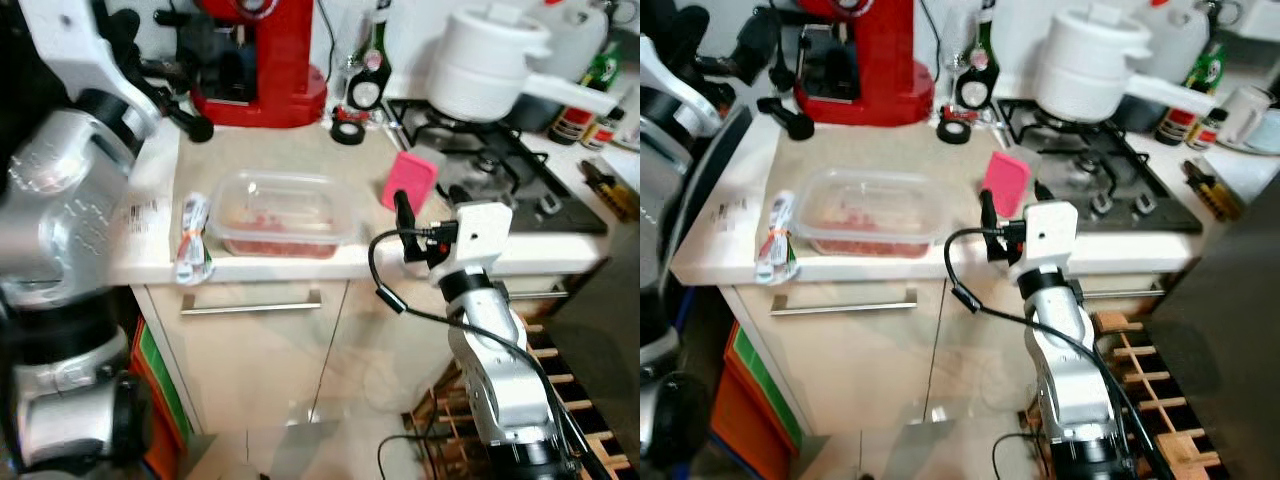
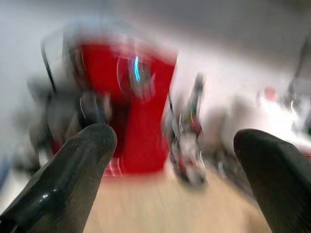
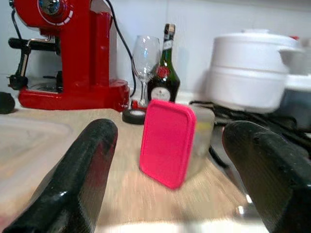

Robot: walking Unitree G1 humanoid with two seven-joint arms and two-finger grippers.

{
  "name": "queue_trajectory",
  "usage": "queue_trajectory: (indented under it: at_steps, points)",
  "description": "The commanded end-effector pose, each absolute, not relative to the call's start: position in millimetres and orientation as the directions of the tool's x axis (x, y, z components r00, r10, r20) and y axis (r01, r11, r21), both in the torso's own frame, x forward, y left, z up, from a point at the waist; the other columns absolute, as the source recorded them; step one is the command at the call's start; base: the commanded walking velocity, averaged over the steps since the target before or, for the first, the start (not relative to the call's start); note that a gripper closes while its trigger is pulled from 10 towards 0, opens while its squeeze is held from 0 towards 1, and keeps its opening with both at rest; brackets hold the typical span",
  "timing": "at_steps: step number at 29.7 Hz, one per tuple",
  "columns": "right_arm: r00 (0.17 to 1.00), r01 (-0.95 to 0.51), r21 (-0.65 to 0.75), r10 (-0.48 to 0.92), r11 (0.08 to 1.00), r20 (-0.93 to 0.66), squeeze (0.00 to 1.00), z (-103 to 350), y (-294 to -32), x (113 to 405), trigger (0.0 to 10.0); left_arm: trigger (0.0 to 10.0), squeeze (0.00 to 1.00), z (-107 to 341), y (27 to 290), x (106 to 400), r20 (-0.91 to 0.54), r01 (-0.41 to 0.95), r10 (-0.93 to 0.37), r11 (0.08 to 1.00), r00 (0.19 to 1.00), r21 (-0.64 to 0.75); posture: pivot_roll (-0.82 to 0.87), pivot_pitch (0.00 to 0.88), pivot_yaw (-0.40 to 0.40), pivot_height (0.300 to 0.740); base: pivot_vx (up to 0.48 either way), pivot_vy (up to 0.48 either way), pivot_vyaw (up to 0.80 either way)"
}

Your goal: Restocking fridge

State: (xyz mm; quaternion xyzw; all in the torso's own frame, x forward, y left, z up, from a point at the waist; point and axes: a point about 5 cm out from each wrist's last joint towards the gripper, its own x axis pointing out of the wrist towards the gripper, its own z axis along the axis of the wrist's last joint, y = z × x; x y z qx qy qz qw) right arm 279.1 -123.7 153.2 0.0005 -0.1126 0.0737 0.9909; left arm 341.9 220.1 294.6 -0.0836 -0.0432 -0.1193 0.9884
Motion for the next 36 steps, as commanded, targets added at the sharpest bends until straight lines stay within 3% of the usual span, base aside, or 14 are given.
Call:
queue_trajectory:
  at_steps: [1, 5, 16, 28, 36]
  points:
    - [0.962, -0.136, -0.020, 0.137, 0.990, 0.235, 0.00, 157.6, -124.9, 276.7, 10.0, 10.0, 0.00, 291.5, 225.1, 345.2, 0.057, 0.244, -0.237, 0.951, 0.970, -0.191, 0.06, 0.000, -0.036, 0.740, 0.000, 0.000, 0.00]
    - [0.968, -0.138, 0.007, 0.133, 0.990, 0.211, 0.00, 153.7, -124.9, 268.9, 10.0, 10.0, 0.00, 286.8, 236.5, 350.0, -0.072, 0.287, -0.329, 0.896, 0.942, -0.339, 0.06, 0.000, 0.005, 0.740, 0.000, 0.000, 0.00]
    - [0.985, -0.082, 0.024, 0.077, 0.996, 0.157, 0.00, 145.5, -138.5, 261.5, 10.0, 10.0, 0.00, 273.8, 248.4, 342.0, -0.178, 0.304, -0.413, 0.846, 0.893, -0.439, 0.07, 0.055, 0.023, 0.740, 0.000, 0.000, 0.00]
    - [0.986, -0.101, 0.026, 0.097, 0.995, 0.138, 0.00, 144.8, -132.5, 256.0, 10.0, 10.0, 0.00, 266.7, 226.1, 339.6, -0.173, 0.395, -0.539, 0.767, 0.824, -0.506, 0.06, 0.061, 0.024, 0.740, 0.000, 0.000, 0.00]
    - [0.986, -0.101, 0.023, 0.097, 0.995, 0.133, 0.00, 144.9, -132.3, 253.9, 10.0, 10.0, 0.00, 250.7, 217.2, 351.0, -0.213, 0.363, -0.535, 0.767, 0.818, -0.529, 0.04, 0.063, 0.027, 0.740, 0.000, 0.000, 0.00]
